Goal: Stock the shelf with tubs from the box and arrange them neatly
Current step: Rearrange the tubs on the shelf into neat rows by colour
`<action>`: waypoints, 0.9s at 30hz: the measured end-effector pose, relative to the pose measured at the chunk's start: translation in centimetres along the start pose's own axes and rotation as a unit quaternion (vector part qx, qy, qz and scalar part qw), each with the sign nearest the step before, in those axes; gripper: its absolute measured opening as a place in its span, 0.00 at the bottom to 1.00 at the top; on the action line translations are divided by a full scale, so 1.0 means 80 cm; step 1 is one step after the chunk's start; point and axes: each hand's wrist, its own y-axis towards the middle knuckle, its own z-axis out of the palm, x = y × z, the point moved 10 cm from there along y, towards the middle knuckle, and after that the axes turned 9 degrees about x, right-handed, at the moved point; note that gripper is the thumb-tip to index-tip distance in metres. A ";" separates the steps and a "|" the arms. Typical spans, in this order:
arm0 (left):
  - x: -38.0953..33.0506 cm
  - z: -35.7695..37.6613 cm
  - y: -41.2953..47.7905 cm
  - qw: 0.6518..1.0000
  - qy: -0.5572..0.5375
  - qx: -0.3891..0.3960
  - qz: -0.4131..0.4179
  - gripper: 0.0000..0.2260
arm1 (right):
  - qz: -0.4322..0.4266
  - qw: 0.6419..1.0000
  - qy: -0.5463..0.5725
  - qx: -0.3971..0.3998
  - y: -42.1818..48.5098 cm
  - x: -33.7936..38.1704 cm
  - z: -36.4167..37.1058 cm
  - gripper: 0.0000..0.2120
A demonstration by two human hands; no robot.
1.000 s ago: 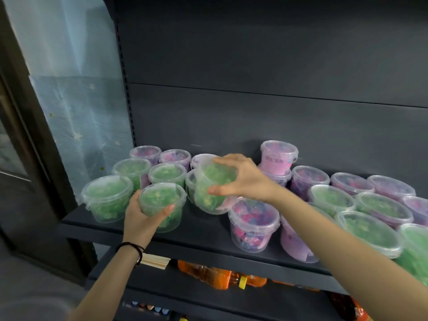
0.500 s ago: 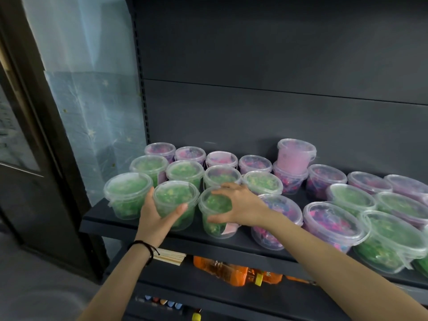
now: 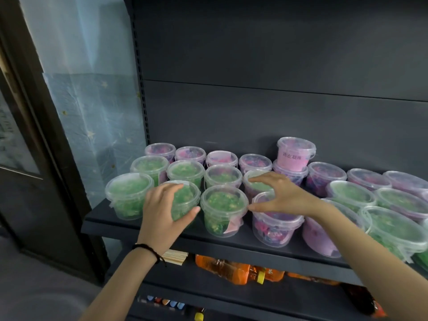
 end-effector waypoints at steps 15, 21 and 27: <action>-0.034 0.077 0.020 0.977 0.187 0.088 -0.048 0.46 | 0.053 0.997 -0.040 0.047 -0.044 -0.073 0.021 0.42; -0.033 0.076 0.021 0.975 0.198 0.087 -0.055 0.47 | 0.080 0.996 -0.026 0.025 -0.054 -0.107 0.000 0.41; -0.035 0.076 0.020 0.973 0.204 0.087 -0.060 0.47 | 0.125 0.992 -0.008 -0.031 -0.054 -0.150 -0.018 0.41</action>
